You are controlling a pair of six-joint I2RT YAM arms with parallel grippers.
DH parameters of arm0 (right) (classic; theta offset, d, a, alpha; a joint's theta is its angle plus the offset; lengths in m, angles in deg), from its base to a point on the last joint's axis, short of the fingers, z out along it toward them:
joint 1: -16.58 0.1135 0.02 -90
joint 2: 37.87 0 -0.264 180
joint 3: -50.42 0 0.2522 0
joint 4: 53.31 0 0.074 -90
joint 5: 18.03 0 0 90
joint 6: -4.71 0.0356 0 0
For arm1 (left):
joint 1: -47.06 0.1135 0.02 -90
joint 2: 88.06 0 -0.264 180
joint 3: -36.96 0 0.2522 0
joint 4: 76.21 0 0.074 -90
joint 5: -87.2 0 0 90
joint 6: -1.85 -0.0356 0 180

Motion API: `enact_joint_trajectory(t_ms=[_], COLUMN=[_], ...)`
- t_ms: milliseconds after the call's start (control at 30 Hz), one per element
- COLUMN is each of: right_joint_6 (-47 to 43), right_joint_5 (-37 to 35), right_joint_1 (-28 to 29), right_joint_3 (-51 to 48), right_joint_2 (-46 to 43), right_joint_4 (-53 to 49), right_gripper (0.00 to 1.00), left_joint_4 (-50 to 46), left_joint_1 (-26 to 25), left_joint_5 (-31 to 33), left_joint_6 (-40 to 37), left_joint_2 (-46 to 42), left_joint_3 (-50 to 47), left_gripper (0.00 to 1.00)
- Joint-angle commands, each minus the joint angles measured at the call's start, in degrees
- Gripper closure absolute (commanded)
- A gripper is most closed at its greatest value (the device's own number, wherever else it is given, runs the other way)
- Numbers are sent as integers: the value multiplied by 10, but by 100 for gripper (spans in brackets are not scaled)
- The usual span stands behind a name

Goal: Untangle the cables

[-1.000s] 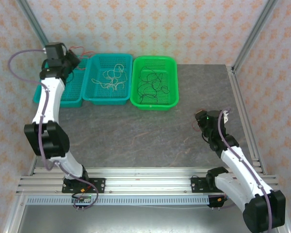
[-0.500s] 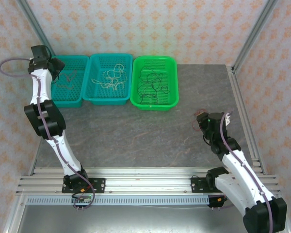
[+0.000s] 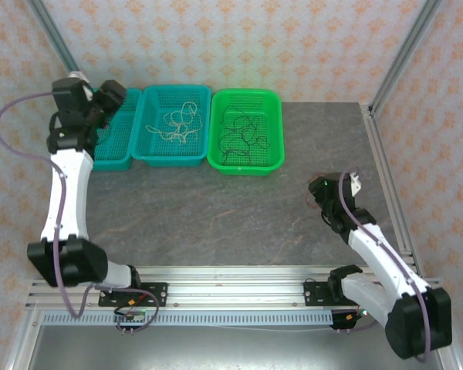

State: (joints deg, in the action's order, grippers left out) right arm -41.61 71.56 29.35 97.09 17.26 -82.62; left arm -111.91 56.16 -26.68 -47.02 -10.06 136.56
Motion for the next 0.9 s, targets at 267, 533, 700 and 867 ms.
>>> enact_joint_trajectory(t_ms=[267, 533, 700, 867], right_joint_6=[-29, -126, -112, -107], right_joint_5=[139, 165, 183, 164], right_joint_1=[-99, -146, -147, -147], right_joint_3=[169, 318, 352, 350], right_joint_2=[255, 445, 490, 494], right_joint_4=[-37, -109, -107, -102], right_gripper=[32, 30, 32, 75], left_joint_4=[4, -12, -16, -32], left_joint_1=[-296, -502, -542, -543], left_joint_5=[69, 119, 150, 152], left_joint_6=[-21, -78, -90, -132], left_joint_2=[-151, -131, -108, -93], left_joint_3=[-145, -188, -188, -174], left_gripper=[39, 37, 36, 36])
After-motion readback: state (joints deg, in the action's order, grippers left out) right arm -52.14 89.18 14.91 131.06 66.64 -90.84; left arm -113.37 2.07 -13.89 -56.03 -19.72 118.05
